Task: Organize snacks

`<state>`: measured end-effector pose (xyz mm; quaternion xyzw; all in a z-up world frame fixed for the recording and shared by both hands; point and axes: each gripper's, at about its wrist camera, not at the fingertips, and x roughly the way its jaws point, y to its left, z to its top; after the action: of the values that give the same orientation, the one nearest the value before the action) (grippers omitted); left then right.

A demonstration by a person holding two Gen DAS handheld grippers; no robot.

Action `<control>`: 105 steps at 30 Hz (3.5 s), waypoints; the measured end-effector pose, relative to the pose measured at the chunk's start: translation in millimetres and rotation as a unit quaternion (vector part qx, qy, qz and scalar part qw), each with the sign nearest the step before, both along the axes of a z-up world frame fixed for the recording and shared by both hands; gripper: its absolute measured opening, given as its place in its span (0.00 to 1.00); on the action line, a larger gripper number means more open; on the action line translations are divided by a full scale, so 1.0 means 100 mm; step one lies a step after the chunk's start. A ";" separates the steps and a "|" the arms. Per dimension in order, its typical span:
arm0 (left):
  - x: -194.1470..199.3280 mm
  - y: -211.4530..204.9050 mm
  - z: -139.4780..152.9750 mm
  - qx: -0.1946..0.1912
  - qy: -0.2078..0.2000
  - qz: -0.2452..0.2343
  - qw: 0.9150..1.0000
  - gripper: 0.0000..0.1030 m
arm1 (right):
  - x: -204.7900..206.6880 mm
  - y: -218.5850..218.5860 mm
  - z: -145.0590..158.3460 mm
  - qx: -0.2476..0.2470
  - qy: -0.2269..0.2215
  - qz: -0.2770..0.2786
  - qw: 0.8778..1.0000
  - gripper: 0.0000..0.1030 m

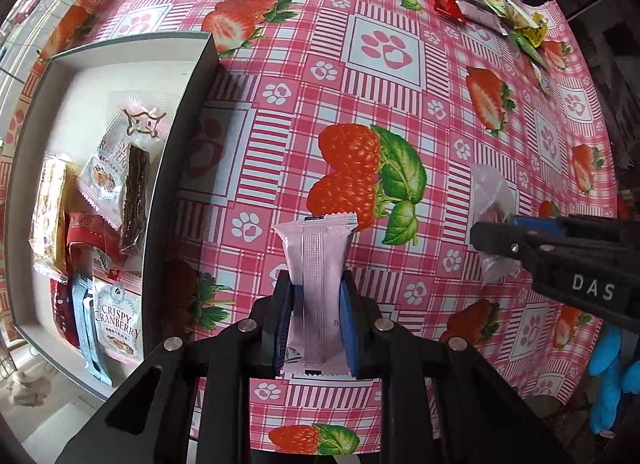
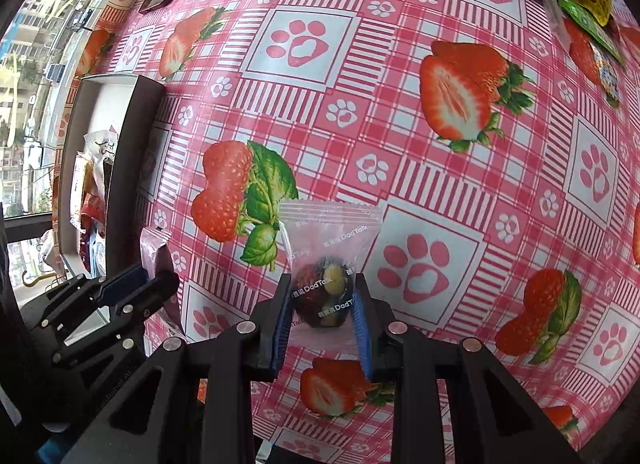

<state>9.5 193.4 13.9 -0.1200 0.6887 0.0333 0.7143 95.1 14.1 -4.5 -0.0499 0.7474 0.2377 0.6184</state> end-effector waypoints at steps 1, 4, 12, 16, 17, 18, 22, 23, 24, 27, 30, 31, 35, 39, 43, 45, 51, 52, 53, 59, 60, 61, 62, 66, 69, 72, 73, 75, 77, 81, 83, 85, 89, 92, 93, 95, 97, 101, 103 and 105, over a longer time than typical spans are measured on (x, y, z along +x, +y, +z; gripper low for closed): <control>-0.01 0.01 0.03 -0.002 -0.002 -0.006 1.000 0.24 | -0.05 -0.02 0.01 -0.001 0.002 -0.005 1.000 0.28; -0.08 0.04 0.13 -0.013 -0.009 -0.024 1.000 0.24 | -0.25 -0.06 0.06 -0.007 0.004 -0.019 1.000 0.28; -0.21 0.19 0.26 -0.026 -0.033 -0.110 0.993 0.24 | -0.65 0.02 0.23 -0.016 -0.010 -0.075 0.997 0.28; -0.26 0.34 0.42 -0.028 -0.057 -0.148 0.987 0.24 | -0.78 0.23 0.37 -0.016 -0.021 -0.098 0.995 0.28; -0.27 0.39 0.45 -0.025 -0.063 -0.154 0.986 0.24 | -0.80 0.30 0.41 -0.014 -0.024 -0.105 0.994 0.28; -0.27 0.46 0.49 -0.020 -0.069 -0.157 0.985 0.24 | -0.82 0.39 0.44 -0.012 -0.027 -0.110 0.994 0.28; -0.32 0.82 0.58 -0.012 -0.084 -0.142 0.986 0.24 | -0.81 0.84 0.53 -0.008 -0.042 -0.101 0.994 0.28; -0.32 0.90 0.59 -0.009 -0.086 -0.136 0.987 0.24 | -0.81 0.95 0.56 -0.006 -0.046 -0.096 0.994 0.28; -0.33 1.01 0.61 -0.006 -0.090 -0.130 0.987 0.24 | -0.81 1.08 0.59 -0.003 -0.049 -0.090 0.995 0.28; -0.38 1.31 0.65 0.001 -0.096 -0.110 0.989 0.24 | -0.76 1.42 0.67 0.007 -0.060 -0.069 0.996 0.29; -0.44 1.59 0.64 0.008 -0.095 -0.089 0.991 0.24 | -0.67 1.75 0.71 0.015 -0.071 -0.041 0.997 0.28; -0.46 1.67 0.63 0.010 -0.093 -0.082 0.992 0.24 | -0.66 1.85 0.73 0.017 -0.072 -0.032 0.997 0.28; -0.54 1.95 0.61 0.022 -0.086 -0.056 0.994 0.24 | -0.66 2.08 0.80 0.027 -0.073 0.002 0.997 0.28; -0.61 2.12 0.56 0.026 -0.074 -0.029 0.997 0.24 | -0.68 2.34 0.76 0.030 -0.070 0.036 0.996 0.29; -0.67 2.14 0.48 0.032 -0.057 -0.016 0.998 0.24 | -0.71 2.42 0.75 0.035 -0.065 0.059 0.996 0.29; -0.68 2.13 0.44 0.034 -0.049 -0.008 0.998 0.24 | -0.71 2.44 0.72 0.038 -0.061 0.067 0.995 0.29; -0.68 2.05 0.38 0.042 -0.029 0.016 0.999 0.24 | -0.74 2.48 0.69 0.047 -0.054 0.108 0.992 0.29; -0.66 2.03 0.37 0.046 -0.027 0.018 0.998 0.24 | -0.73 2.48 0.69 0.047 -0.055 0.113 0.991 0.29; -0.65 2.02 0.37 0.048 -0.026 0.021 0.998 0.24 | -0.73 2.47 0.70 0.050 -0.054 0.118 0.990 0.29; -0.62 1.93 0.35 0.058 -0.010 0.035 0.998 0.24 | -0.69 2.45 0.68 0.058 -0.045 0.145 0.987 0.29; -0.62 1.93 0.34 0.060 -0.007 0.038 0.997 0.24 | -0.69 2.45 0.68 0.060 -0.044 0.148 0.986 0.29; -0.63 1.92 0.34 0.062 -0.004 0.041 0.997 0.24 | -0.70 2.46 0.67 0.062 -0.041 0.151 0.986 0.29; -0.64 1.91 0.33 0.063 -0.001 0.044 0.997 0.24 | -0.70 2.47 0.67 0.064 -0.039 0.155 0.985 0.29; -0.68 1.90 0.30 0.071 0.004 0.049 0.996 0.24 | -0.72 2.54 0.64 0.074 -0.036 0.170 0.982 0.29; -0.70 1.93 0.28 0.075 0.011 0.059 0.995 0.24 | -0.74 2.59 0.59 0.077 -0.032 0.174 0.981 0.29; -0.73 1.96 0.29 0.075 0.015 0.067 0.995 0.24 | -0.76 2.63 0.58 0.080 -0.027 0.179 0.980 0.29; -0.73 1.97 0.28 0.077 0.016 0.066 0.995 0.24 | -0.78 2.65 0.57 0.080 -0.028 0.183 0.979 0.29; -0.72 1.97 0.26 0.081 0.015 0.067 0.994 0.24 | -0.80 2.69 0.56 0.080 -0.031 0.190 0.978 0.29; -0.73 1.99 0.25 0.071 0.008 0.078 0.994 0.28 | -0.82 2.71 0.54 0.078 -0.033 0.192 0.978 0.29; -0.79 2.02 0.36 0.058 -0.019 0.103 0.993 0.81 | -0.85 2.72 0.52 0.069 -0.028 0.197 0.978 0.29; -0.81 2.03 0.39 0.065 -0.028 0.106 0.992 0.82 | -0.88 2.75 0.50 0.062 -0.033 0.207 0.976 0.29; -0.82 2.05 0.35 0.073 -0.014 0.112 0.991 0.82 | -0.88 2.76 0.49 0.056 -0.034 0.208 0.976 0.29; -0.86 2.05 0.35 0.090 -0.004 0.118 0.989 0.83 | -0.88 2.76 0.49 0.043 -0.033 0.207 0.977 0.32; -0.86 2.04 0.41 0.121 -0.006 0.108 0.987 0.83 | -0.88 2.75 0.57 0.040 -0.048 0.212 0.975 0.85; -0.86 2.04 0.42 0.138 -0.002 0.105 0.985 0.83 | -0.88 2.75 0.61 0.042 -0.060 0.212 0.975 0.85; -0.84 2.08 0.42 0.156 0.014 0.102 0.982 0.83 | -0.86 2.77 0.63 0.039 -0.063 0.212 0.974 0.85; -0.85 2.13 0.41 0.143 0.023 0.106 0.984 0.83 | -0.86 2.78 0.64 0.031 -0.065 0.208 0.976 0.85; -0.86 2.25 0.42 0.131 0.019 0.110 0.985 0.83 | -0.86 2.80 0.63 0.012 -0.070 0.194 0.978 1.00; -0.84 2.29 0.40 0.123 0.016 0.100 0.987 0.83 | -0.84 2.83 0.64 0.011 -0.074 0.181 0.981 1.00; -0.81 2.30 0.36 0.122 0.022 0.087 0.988 0.83 | -0.81 2.82 0.65 0.009 -0.071 0.162 0.984 1.00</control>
<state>-71.6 423.8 50.1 -0.0906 0.6817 0.1821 0.7028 13.7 295.8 60.4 -0.1817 0.6814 0.3371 0.6238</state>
